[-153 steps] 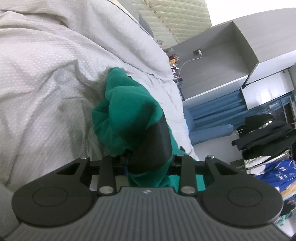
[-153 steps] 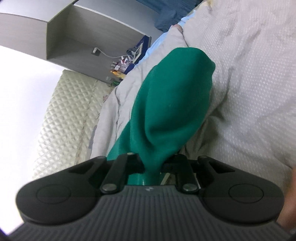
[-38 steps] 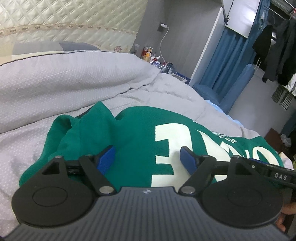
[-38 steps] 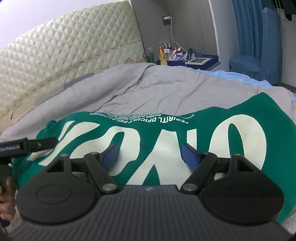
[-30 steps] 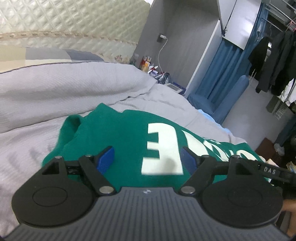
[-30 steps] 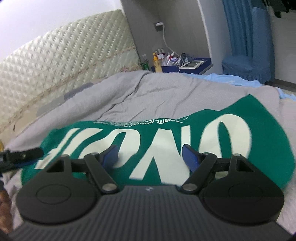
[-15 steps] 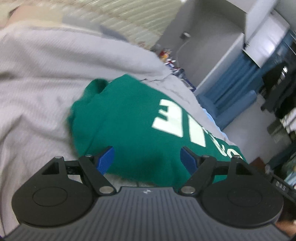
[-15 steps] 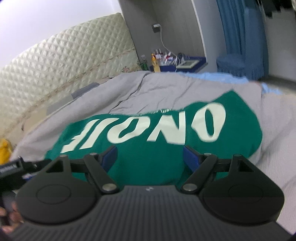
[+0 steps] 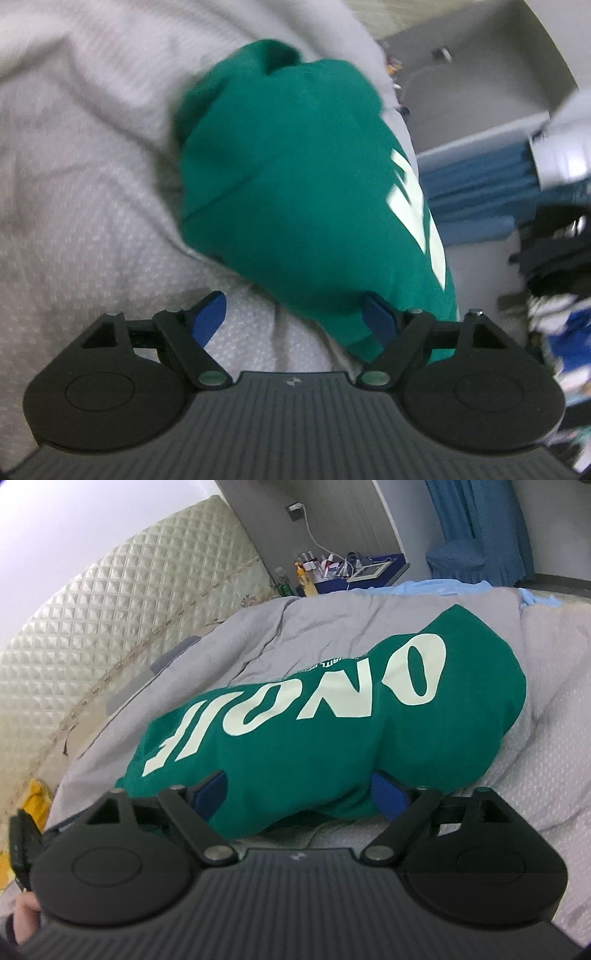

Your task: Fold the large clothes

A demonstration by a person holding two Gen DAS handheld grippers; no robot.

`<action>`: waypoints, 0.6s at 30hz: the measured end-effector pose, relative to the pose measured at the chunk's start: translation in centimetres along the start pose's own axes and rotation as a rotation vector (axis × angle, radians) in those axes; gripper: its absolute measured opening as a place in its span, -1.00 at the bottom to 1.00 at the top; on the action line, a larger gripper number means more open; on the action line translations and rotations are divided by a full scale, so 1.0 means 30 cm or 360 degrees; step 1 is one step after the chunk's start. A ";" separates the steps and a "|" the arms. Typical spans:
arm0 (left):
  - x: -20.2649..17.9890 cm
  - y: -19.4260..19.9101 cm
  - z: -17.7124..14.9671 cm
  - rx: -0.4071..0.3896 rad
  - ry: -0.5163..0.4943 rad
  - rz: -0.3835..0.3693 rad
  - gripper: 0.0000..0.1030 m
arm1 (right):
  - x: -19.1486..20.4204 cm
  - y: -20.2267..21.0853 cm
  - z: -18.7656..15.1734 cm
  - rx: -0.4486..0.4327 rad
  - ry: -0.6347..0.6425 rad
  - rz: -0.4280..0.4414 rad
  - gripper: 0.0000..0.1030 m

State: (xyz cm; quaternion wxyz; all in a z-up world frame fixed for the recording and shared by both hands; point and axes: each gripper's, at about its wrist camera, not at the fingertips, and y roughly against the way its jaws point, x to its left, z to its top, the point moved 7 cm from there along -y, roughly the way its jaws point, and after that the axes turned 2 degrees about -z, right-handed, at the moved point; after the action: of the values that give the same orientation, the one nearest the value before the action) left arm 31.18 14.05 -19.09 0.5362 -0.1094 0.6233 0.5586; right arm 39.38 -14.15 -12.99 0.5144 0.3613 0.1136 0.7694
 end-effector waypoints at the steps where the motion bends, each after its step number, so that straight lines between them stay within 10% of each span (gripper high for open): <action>1: 0.017 -0.001 0.006 0.0008 0.0057 -0.0023 0.67 | -0.003 -0.002 0.001 -0.0006 -0.0022 0.0002 1.00; 8: 0.087 -0.039 0.031 0.0069 0.0397 -0.0246 0.83 | -0.007 -0.048 -0.018 0.0035 -0.0110 0.0015 1.00; 18: 0.039 -0.034 0.117 -0.0112 0.0348 -0.0440 0.84 | -0.018 -0.118 -0.008 0.0026 -0.0269 0.0128 1.00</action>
State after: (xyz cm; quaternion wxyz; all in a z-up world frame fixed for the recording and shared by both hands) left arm 33.38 17.08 -19.91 0.5327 -0.2730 0.6369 0.4858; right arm 41.84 -13.00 -15.33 0.4877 0.4334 0.0616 0.7553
